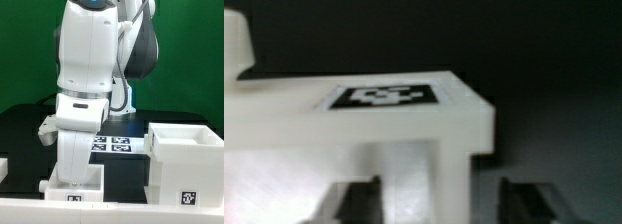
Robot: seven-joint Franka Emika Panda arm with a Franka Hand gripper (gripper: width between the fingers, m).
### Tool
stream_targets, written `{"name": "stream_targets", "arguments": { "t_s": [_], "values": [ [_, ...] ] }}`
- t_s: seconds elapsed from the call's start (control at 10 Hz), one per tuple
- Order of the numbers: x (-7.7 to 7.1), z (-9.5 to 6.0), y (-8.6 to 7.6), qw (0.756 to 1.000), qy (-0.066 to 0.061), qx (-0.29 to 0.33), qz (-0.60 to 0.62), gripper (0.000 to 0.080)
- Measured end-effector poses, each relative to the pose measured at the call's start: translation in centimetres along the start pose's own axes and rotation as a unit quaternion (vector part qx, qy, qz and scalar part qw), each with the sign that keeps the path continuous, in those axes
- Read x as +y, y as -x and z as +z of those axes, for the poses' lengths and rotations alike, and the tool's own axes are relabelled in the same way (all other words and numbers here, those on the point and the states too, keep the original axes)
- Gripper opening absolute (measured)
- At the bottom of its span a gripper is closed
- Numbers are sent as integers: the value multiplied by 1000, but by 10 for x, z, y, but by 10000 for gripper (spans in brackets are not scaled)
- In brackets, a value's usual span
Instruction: Assemble drawer
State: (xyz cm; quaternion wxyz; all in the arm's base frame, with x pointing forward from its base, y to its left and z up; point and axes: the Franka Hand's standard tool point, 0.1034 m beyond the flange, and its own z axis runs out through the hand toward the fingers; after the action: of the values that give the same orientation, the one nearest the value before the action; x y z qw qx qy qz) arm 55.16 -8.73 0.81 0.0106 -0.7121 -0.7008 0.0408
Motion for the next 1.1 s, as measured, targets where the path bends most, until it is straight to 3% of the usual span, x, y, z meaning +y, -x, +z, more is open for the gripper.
{"name": "stream_targets", "arguments": {
  "t_s": [0.1, 0.2, 0.4, 0.7, 0.9, 1.1],
  "values": [
    [0, 1, 3, 1000, -12, 6, -2, 466],
    [0, 0, 8, 1000, -13, 23, -4, 615],
    [-3, 1, 18, 998, -10, 58, 11, 640],
    [-3, 1, 19, 998, -10, 58, 13, 649],
    [0, 0, 29, 998, 13, 61, 14, 649],
    [1, 0, 26, 998, 16, 62, 17, 649]
  ]
}}
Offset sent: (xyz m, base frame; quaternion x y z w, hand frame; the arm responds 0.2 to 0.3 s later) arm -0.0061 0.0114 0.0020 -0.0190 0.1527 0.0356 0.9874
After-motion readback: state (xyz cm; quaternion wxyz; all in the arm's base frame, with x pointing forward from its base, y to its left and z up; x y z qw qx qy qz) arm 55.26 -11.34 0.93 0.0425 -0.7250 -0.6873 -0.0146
